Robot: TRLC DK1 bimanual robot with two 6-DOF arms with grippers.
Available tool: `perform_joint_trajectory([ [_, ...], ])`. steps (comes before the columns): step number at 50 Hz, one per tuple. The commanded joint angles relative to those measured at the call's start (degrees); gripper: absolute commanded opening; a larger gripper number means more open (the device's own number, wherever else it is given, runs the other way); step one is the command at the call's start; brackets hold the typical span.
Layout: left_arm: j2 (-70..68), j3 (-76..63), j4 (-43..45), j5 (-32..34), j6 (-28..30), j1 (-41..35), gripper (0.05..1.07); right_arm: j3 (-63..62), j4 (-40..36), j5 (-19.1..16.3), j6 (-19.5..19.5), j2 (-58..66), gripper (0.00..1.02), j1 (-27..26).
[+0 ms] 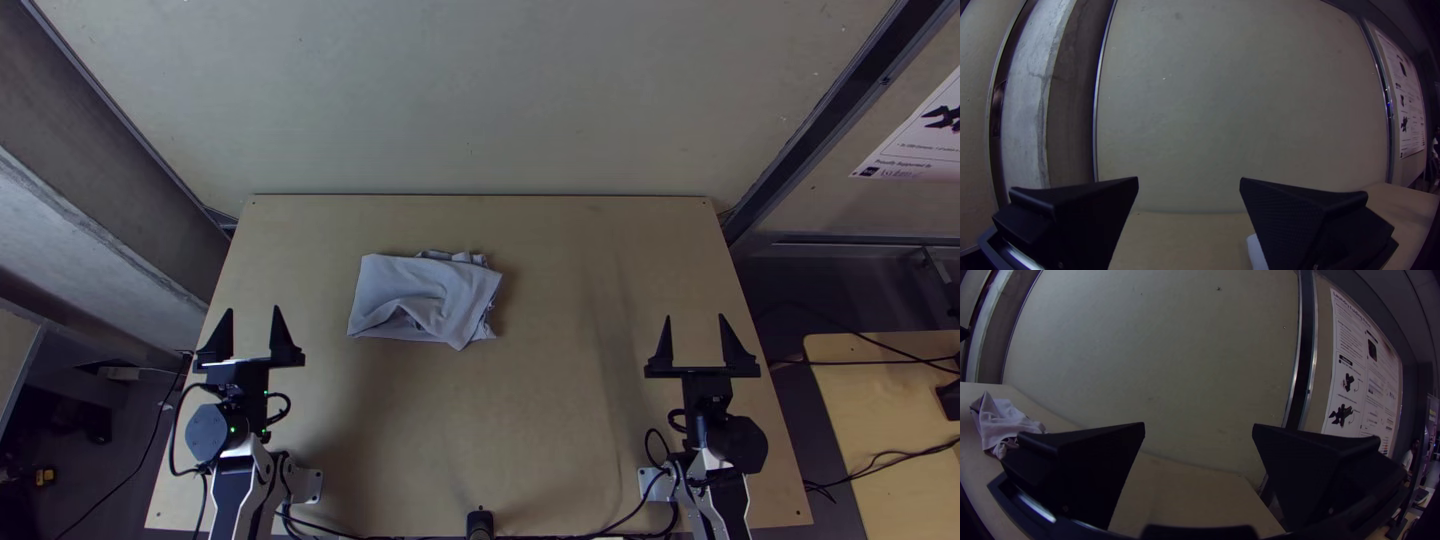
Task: Fold the t-shirt
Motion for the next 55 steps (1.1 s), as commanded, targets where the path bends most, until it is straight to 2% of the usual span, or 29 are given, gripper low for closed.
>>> perform_joint_trajectory([
  [1,-5.39,-3.27,0.44,0.17,-0.77,-1.16,1.03,-0.64,-2.06,0.18,1.55,-0.56,0.99,1.35],
  [6,-9.78,-3.27,-6.15,0.17,-0.68,-2.21,1.03,-0.64,-5.92,0.18,2.87,-0.56,0.99,1.52],
  [17,-10.04,-3.36,-12.48,0.17,-0.95,-1.51,1.03,-0.64,-12.69,0.18,6.03,-0.65,0.99,0.82],
  [28,-10.04,-3.27,-23.64,0.17,-1.91,-3.88,1.03,-0.56,-14.80,0.09,7.44,-0.56,0.99,1.61],
  [55,-10.04,-3.36,-23.64,0.25,-1.91,-3.44,1.03,-0.47,-15.50,0.00,7.44,-0.47,0.99,1.61],
])
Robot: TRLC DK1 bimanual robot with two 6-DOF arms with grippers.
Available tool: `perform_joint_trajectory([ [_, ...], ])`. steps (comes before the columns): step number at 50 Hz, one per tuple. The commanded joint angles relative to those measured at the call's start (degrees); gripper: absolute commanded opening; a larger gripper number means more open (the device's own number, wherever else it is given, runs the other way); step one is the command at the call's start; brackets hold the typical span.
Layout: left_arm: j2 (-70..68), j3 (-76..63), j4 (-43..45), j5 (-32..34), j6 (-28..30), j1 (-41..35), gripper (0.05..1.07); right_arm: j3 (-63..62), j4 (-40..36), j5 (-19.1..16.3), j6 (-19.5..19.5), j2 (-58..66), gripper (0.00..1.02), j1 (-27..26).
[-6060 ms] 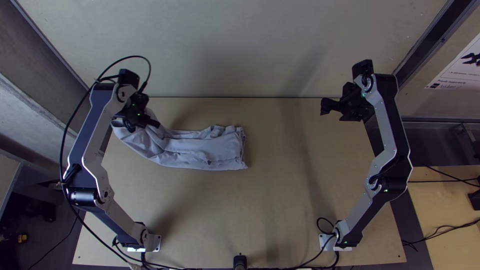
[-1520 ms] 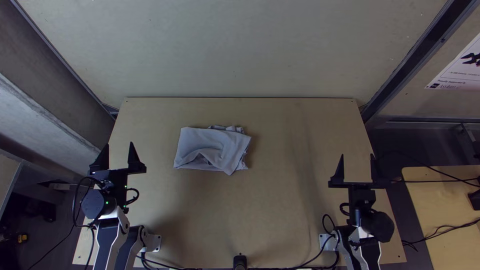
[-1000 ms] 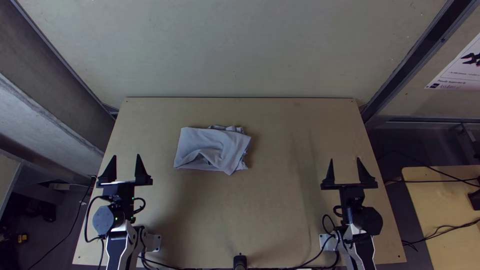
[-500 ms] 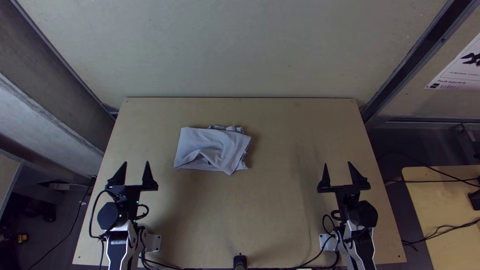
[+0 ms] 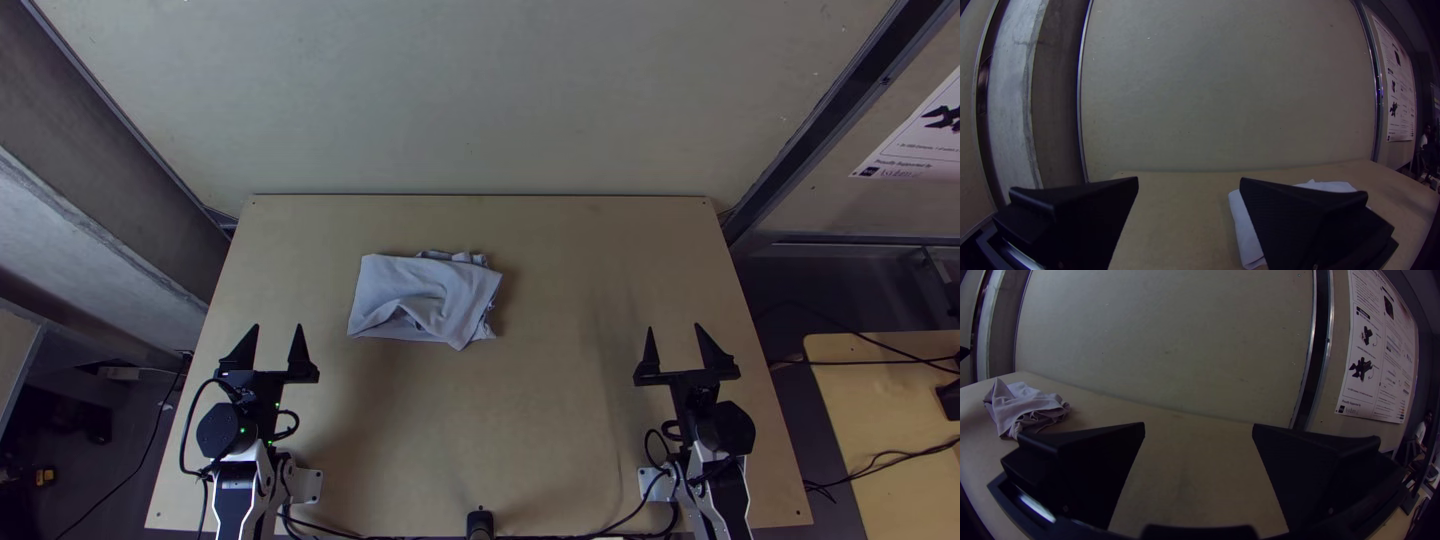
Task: Fold the t-shirt
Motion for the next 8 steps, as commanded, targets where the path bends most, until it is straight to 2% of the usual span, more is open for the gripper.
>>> perform_joint_trajectory([
  [1,-0.40,-2.79,0.25,0.08,-0.97,0.34,1.03,-0.47,-0.84,0.04,0.77,-0.21,0.99,0.15],
  [8,-0.40,-2.70,0.25,0.08,-0.97,0.34,1.03,-0.47,-0.84,0.04,0.77,-0.21,0.99,0.15],
])
